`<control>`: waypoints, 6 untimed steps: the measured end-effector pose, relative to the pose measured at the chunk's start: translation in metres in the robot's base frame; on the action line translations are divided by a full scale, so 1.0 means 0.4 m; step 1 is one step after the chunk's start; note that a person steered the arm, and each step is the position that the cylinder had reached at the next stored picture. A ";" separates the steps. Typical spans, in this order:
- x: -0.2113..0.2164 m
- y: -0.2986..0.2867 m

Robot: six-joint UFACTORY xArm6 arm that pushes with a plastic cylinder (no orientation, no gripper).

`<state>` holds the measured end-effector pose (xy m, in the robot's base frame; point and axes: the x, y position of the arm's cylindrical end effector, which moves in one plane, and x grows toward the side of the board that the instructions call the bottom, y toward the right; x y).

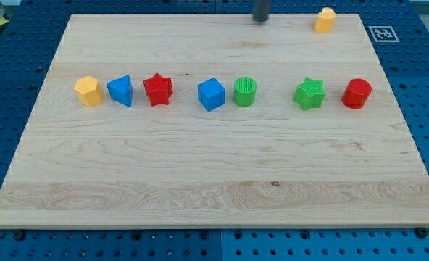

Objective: Place the yellow heart to the top right of the red circle

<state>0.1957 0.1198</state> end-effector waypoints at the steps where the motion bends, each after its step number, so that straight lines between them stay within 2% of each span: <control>1: -0.003 0.058; 6: 0.013 0.282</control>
<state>0.2010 0.2328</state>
